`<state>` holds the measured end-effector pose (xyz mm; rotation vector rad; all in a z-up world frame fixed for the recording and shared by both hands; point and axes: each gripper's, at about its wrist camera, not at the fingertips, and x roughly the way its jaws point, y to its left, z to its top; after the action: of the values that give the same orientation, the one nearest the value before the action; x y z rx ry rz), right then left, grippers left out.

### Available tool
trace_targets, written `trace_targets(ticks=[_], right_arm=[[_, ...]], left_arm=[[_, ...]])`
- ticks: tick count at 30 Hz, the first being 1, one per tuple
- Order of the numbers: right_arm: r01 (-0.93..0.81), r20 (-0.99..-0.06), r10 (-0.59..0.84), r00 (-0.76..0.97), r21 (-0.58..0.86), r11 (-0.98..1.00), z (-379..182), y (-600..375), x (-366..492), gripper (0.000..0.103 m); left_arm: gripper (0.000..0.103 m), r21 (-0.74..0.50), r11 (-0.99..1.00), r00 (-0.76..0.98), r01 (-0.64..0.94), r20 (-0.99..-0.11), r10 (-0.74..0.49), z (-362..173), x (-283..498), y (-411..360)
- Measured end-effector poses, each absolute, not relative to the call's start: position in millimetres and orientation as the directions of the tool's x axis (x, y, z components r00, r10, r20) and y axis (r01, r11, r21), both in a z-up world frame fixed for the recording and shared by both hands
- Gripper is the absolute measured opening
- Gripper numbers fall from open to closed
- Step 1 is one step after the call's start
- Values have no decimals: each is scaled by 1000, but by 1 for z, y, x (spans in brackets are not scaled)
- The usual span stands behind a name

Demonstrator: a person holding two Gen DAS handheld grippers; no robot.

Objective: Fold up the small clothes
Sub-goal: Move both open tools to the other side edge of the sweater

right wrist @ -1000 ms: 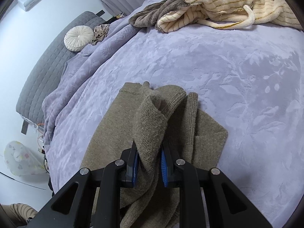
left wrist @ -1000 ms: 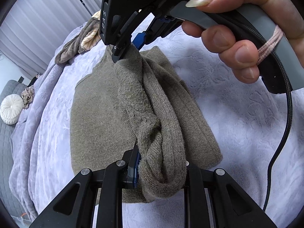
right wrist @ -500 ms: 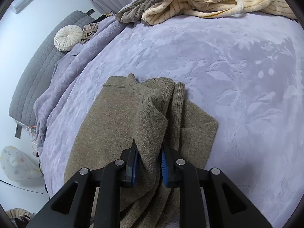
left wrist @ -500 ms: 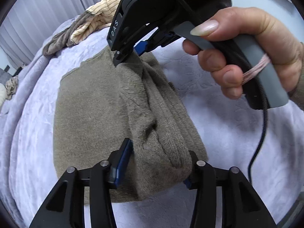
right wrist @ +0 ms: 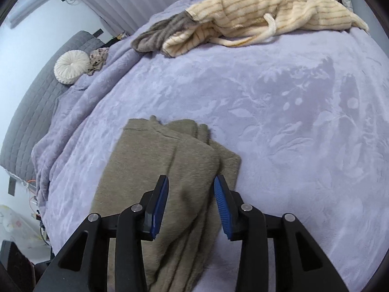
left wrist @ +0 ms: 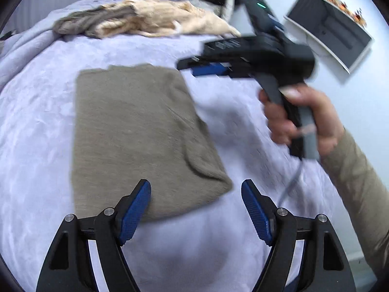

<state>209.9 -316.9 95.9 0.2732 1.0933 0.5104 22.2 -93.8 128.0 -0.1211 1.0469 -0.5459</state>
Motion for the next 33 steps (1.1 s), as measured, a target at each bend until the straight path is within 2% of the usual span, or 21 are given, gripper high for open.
trace_targets(ticks=[4,6,8,9,11,13,17,19,20,22,24,26,28,33], right_arm=[[-340,-706,665,244,580,741,93,-279,189,44],[-336,-753,623,212,542,770,75,-265,185,49],[-286,-822,528,214,464,838,52,-268,186,47],[-256,-844,484,232,427,867,43,-276,187,35],[-194,-836,486,255,448,873,36,-297,188,18],[-176,-836,475,274,442,879,42,-306,182,17],[-286,-868,343,358,248,926,78,-286,147,29],[-349,-829,413,377,286,892,96,-276,123,43],[-379,-808,455,375,314,871,102,-269,110,62],[-413,-791,484,376,324,851,103,-257,95,77],[-402,-808,461,367,309,862,88,-254,90,77],[-319,-853,403,332,301,899,63,-264,96,76],[-239,-895,321,310,253,937,41,-280,98,75],[-191,-874,293,388,235,953,64,-305,80,77]], left_arm=[[78,-343,916,425,210,-811,-401,119,41,-56],[78,-297,944,407,146,-852,-331,103,53,-47],[78,-274,955,375,112,-878,-296,86,61,-42],[78,-273,957,351,99,-890,-291,78,64,-41],[78,-301,950,305,87,-900,-313,63,65,-39],[78,-301,949,292,91,-904,-314,56,63,-42],[78,-301,950,329,86,-891,-312,68,64,-36],[78,-309,949,364,67,-878,-312,77,63,-27],[78,-307,950,376,49,-876,-303,79,62,-21],[78,-292,956,378,10,-885,-274,77,63,-14],[78,-294,956,349,-2,-896,-275,69,66,-9],[85,-242,970,349,7,-909,-229,68,65,-12],[86,-209,978,372,23,-906,-203,74,56,-11],[86,-197,977,418,78,-883,-212,98,45,-14]])
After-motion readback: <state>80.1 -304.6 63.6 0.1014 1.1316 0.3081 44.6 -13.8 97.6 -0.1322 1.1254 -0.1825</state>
